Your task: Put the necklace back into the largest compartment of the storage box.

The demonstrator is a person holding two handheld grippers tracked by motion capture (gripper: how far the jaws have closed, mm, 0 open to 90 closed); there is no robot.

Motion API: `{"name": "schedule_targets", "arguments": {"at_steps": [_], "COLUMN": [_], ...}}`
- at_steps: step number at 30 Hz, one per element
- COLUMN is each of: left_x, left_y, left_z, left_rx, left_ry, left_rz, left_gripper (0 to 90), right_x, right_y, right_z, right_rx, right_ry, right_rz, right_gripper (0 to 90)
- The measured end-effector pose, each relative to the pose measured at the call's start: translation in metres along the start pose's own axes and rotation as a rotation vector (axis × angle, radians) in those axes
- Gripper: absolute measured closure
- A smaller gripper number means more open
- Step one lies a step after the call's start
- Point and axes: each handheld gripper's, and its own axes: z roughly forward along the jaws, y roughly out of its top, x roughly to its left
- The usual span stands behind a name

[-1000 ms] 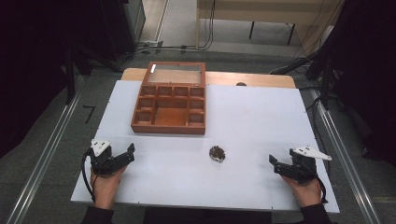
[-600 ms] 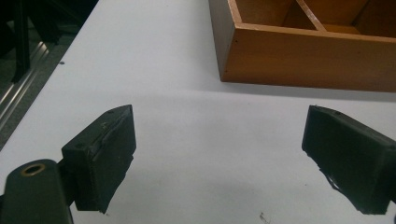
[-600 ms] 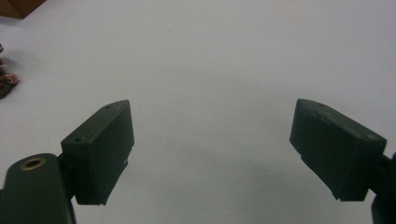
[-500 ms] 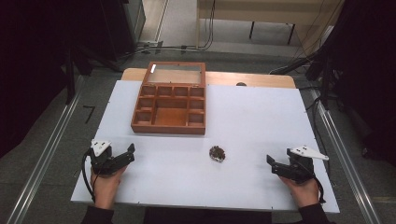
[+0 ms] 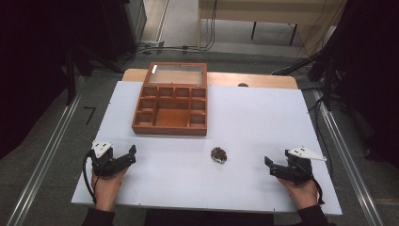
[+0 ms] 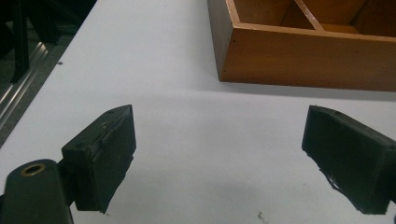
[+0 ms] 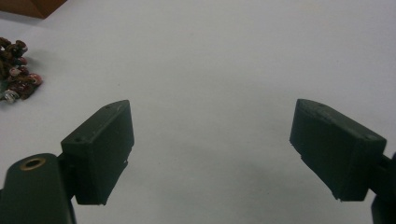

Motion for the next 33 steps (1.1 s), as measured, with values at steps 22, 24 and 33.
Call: {"name": "schedule_targets", "arguments": {"at_steps": [22, 24, 33], "left_x": [-0.001, -0.001, -0.002], "left_y": [0.0, 0.0, -0.001], "left_z": [0.001, 0.001, 0.001], "left_rx": [0.003, 0.003, 0.002], "left_ry": [0.0, 0.0, -0.002], "left_rz": [0.001, 0.002, 0.003], "left_gripper": [10.4, 10.4, 10.4], "right_x": [0.014, 0.015, 0.018], "right_y": [0.005, 0.005, 0.006], "right_z": [0.007, 0.007, 0.009], "right_rx": [0.004, 0.004, 0.004], "right_ry": [0.031, 0.032, 0.038], "right_rz": [-0.024, -0.025, -0.037], "right_gripper": [12.1, 12.1, 12.1]}}
